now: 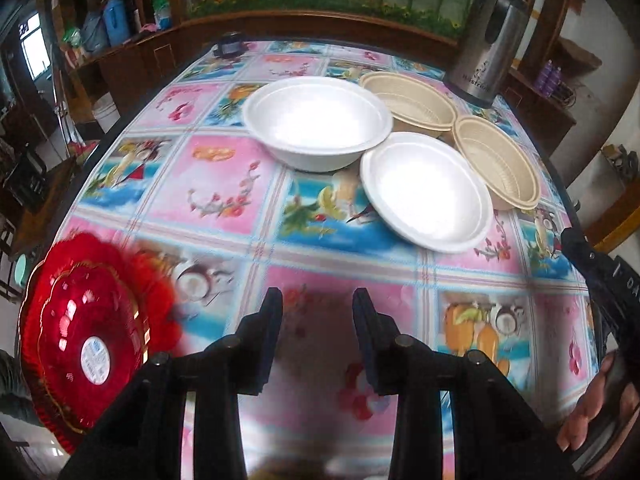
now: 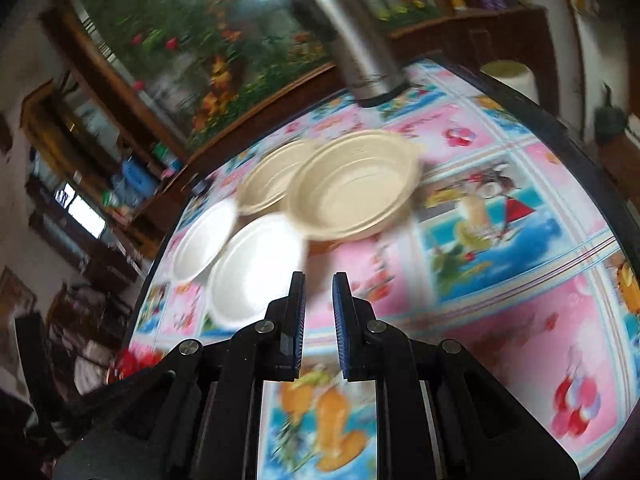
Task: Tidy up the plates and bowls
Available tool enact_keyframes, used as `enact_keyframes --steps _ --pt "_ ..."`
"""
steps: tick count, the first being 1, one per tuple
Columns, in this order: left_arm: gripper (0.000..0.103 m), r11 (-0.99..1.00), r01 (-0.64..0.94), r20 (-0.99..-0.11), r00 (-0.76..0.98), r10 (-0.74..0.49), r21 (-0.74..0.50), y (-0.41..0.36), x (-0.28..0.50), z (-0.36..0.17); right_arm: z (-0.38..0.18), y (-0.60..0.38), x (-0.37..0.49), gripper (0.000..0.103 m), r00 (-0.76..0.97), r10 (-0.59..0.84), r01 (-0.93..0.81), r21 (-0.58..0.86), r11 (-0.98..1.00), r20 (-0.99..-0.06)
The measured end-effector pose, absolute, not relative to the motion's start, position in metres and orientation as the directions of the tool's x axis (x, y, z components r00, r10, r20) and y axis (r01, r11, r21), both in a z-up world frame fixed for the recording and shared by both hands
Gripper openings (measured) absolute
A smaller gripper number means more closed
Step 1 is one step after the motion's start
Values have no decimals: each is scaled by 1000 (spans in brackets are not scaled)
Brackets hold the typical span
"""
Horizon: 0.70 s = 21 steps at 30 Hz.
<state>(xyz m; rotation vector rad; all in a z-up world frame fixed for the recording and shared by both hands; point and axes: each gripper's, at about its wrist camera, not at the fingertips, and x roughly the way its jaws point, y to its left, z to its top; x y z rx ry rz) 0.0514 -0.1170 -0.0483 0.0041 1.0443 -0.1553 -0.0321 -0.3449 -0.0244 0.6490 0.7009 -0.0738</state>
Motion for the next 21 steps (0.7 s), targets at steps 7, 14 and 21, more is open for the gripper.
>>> enact_keyframes --steps 7,14,21 --pt "36 984 172 -872 472 -130 -53 -146 65 -54 -31 -392 4 17 757 135 345 567 748 -639" --pt "36 980 190 -887 441 -133 -53 -151 72 -62 -46 -404 40 17 726 153 391 585 711 -671" --pt "36 981 184 -894 427 -136 -61 -148 74 -64 -52 -403 58 18 705 127 442 572 691 -698"
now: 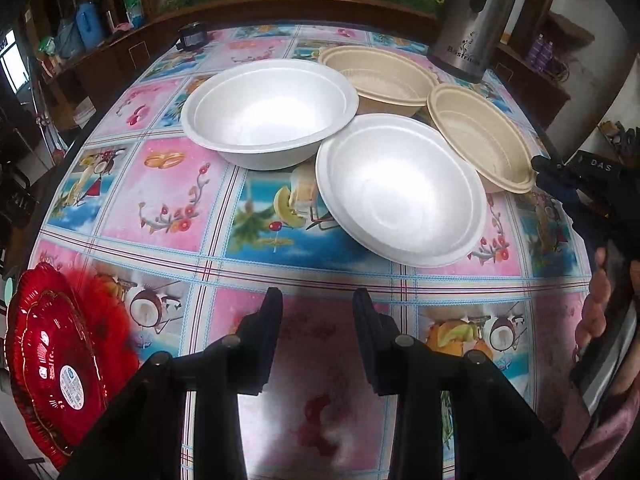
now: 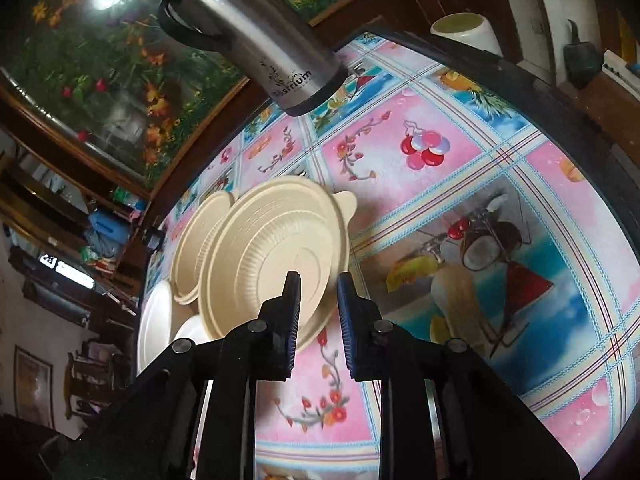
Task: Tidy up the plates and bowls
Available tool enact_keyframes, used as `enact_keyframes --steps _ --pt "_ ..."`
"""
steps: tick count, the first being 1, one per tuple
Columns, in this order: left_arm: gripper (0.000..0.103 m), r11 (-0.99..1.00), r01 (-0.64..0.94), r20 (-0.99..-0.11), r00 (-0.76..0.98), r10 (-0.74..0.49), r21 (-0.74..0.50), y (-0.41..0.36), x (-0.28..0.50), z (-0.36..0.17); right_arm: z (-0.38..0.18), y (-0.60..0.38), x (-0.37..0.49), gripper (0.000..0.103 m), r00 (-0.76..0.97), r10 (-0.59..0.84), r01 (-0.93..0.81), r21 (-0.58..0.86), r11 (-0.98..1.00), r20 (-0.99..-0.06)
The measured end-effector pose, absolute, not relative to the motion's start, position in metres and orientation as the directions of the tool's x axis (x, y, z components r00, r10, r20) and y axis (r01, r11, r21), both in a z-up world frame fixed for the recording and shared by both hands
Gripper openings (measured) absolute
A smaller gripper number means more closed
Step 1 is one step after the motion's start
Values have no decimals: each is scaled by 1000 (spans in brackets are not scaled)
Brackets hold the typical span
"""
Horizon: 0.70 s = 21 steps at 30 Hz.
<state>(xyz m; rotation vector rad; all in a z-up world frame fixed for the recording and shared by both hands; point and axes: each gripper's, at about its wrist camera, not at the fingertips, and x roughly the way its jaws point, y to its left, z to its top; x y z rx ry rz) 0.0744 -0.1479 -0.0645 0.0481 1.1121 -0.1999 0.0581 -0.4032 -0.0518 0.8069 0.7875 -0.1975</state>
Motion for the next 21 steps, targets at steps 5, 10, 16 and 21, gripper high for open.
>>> enact_keyframes --steps 5,10,16,21 --pt "36 980 188 -894 424 -144 -69 -146 70 -64 -54 -409 56 18 691 92 488 556 673 -717" --pt "36 978 198 -897 417 -148 -69 -148 67 -65 -63 -410 69 19 677 129 495 579 648 -724" --pt "36 978 196 -896 418 -148 -69 -147 64 -62 -64 -407 69 19 688 118 505 589 631 -716" --pt "36 977 203 -898 414 -148 -67 -148 62 -63 -58 -410 56 18 682 83 505 550 665 -726"
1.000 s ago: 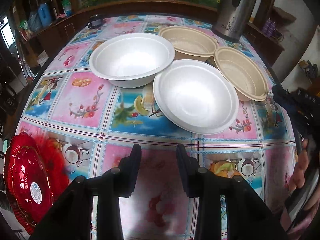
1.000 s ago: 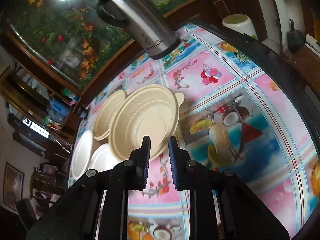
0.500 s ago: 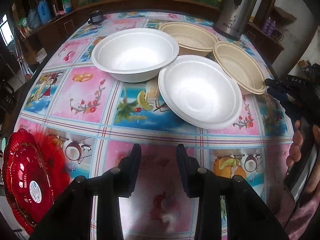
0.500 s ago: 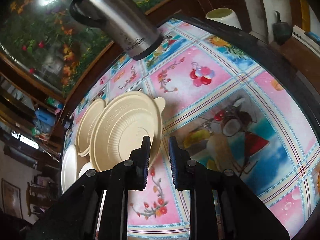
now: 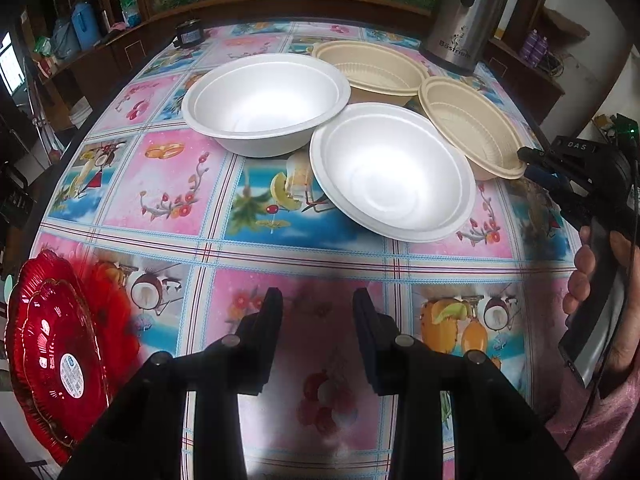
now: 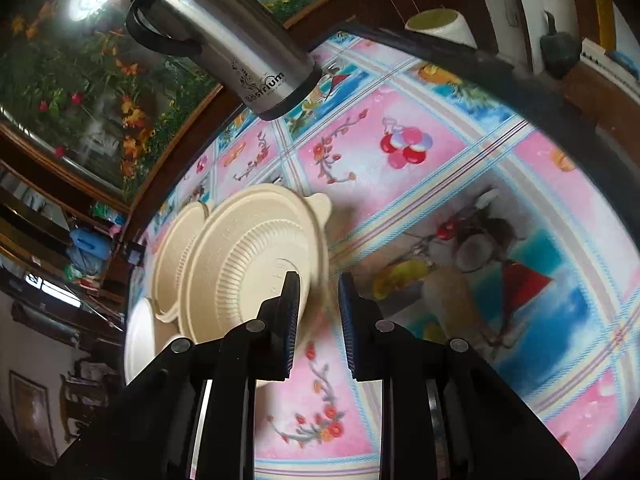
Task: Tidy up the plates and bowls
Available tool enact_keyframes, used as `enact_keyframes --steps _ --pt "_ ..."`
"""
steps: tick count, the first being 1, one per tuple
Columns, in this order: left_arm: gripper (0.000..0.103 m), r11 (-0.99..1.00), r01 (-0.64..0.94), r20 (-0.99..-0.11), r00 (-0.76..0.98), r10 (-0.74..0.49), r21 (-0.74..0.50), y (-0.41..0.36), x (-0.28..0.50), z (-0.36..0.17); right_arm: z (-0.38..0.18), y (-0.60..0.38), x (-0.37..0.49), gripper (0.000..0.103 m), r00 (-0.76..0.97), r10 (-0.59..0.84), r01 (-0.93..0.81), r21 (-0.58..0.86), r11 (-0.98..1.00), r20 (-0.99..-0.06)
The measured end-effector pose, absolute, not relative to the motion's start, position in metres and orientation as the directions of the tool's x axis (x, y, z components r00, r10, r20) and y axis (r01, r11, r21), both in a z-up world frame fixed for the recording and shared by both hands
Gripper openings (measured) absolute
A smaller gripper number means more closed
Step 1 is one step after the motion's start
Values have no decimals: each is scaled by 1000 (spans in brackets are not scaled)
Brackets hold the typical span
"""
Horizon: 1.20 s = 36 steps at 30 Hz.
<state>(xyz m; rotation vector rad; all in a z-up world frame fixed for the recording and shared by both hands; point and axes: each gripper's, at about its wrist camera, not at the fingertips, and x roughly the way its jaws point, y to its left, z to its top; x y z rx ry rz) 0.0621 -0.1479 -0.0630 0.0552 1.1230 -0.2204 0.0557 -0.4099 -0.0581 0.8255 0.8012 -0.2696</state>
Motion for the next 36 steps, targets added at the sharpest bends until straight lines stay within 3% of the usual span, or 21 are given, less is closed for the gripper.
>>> enact_keyframes --steps 11,17,20,27,36 --pt "36 974 216 -904 399 -154 -71 -151 54 -63 -54 -421 58 16 663 147 504 583 637 -734" --pt "36 976 206 -907 395 -145 -67 -150 57 -64 -57 -416 70 16 624 106 528 518 672 -774" --pt "36 977 202 -908 392 -146 -70 -149 57 -64 -61 -418 66 9 620 104 531 513 674 -778" --pt "36 971 223 -906 389 -166 -82 -155 49 -64 -51 -426 16 9 614 90 507 480 716 -784" --pt "36 963 240 -928 315 -197 -123 -161 34 -86 -52 -400 -64 9 575 192 405 480 778 -795"
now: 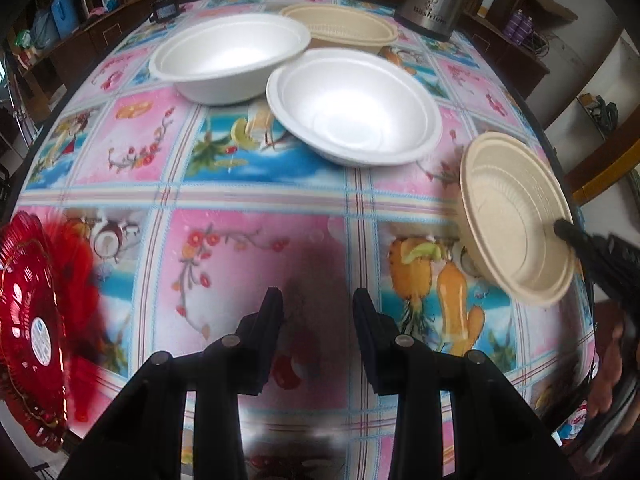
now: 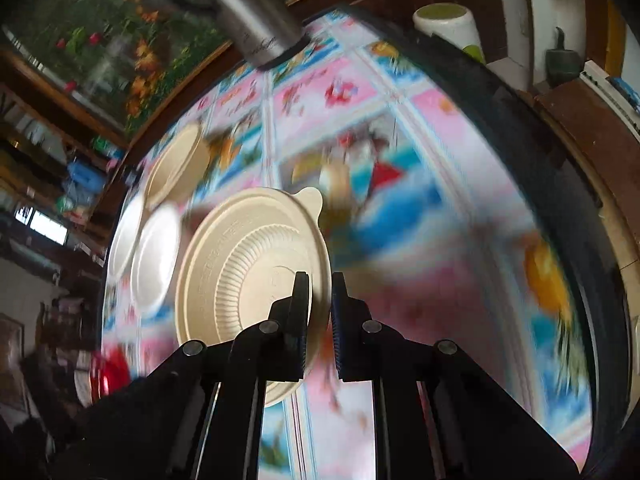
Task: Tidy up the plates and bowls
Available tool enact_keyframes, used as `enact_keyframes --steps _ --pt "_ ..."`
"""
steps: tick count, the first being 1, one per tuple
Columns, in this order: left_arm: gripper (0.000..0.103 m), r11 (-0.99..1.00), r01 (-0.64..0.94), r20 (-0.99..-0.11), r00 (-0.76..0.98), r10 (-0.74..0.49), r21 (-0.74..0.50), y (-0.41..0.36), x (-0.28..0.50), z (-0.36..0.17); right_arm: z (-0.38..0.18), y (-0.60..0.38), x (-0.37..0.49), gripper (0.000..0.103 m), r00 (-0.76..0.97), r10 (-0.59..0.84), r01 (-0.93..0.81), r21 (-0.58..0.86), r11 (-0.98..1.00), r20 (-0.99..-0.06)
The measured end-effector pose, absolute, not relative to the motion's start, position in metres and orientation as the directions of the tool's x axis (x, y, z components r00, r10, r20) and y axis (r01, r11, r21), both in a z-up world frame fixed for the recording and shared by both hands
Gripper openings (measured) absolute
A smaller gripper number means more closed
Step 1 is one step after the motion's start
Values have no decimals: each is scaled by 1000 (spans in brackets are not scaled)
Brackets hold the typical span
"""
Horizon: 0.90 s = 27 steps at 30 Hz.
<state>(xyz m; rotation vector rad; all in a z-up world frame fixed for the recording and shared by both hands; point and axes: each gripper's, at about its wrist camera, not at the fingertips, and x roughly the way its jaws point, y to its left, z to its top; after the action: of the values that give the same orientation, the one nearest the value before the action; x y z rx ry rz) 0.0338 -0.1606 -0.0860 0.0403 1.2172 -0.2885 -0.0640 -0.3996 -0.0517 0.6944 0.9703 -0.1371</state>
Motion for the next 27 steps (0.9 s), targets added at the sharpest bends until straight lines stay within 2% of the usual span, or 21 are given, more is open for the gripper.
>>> enact_keyframes --steps 4,11,13,27 --pt "36 964 214 -934 286 -216 -157 -148 29 -88 -55 -369 -80 9 573 230 350 488 800 -787" --pt "38 964 169 -893 370 -256 -207 -118 20 -60 -48 -330 -80 9 590 253 272 484 832 -767" --pt "43 966 164 -893 375 -248 -199 -117 21 -59 -50 -317 -78 9 583 268 251 483 839 -767" --pt "44 981 141 -909 376 -179 -135 -117 26 -71 -53 -304 -83 10 590 314 213 519 828 -744"
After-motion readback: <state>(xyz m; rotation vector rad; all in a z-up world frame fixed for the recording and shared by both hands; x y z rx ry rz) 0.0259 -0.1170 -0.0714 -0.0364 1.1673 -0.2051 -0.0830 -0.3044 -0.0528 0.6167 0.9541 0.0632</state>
